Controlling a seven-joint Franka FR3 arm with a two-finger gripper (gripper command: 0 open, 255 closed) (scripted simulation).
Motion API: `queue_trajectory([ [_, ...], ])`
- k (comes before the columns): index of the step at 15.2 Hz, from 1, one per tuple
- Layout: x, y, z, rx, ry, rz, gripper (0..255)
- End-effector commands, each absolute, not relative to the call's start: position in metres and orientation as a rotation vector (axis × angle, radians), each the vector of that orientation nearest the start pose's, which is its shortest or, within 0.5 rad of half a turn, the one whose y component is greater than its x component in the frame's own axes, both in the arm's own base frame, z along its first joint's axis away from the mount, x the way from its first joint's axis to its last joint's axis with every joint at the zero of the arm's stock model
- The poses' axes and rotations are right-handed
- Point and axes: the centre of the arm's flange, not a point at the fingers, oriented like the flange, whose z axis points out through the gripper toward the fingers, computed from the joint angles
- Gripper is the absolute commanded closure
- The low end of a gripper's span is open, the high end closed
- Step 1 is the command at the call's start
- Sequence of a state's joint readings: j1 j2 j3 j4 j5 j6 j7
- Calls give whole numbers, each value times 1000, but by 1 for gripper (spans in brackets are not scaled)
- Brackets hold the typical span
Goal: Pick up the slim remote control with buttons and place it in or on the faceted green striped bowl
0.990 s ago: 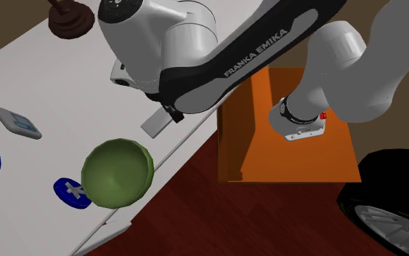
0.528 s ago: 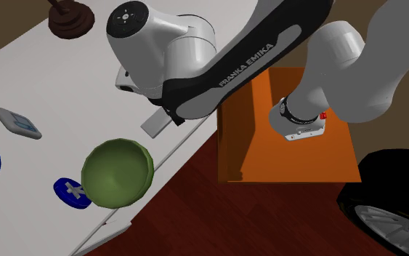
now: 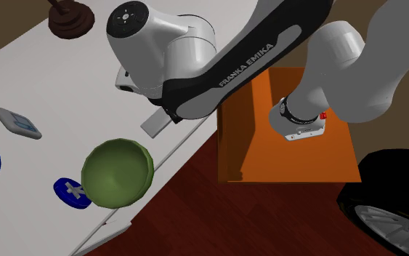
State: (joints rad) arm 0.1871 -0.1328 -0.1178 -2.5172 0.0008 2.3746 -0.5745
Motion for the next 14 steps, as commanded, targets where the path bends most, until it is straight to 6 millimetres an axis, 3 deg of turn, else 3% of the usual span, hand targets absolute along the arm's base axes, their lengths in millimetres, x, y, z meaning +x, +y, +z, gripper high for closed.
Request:
queue_trajectory([
  [1, 449, 32, 326, -2963, -987, 12, 255],
  [6, 449, 32, 326, -2963, -987, 12, 255],
  [14, 449, 32, 368, -2963, -987, 12, 255],
])
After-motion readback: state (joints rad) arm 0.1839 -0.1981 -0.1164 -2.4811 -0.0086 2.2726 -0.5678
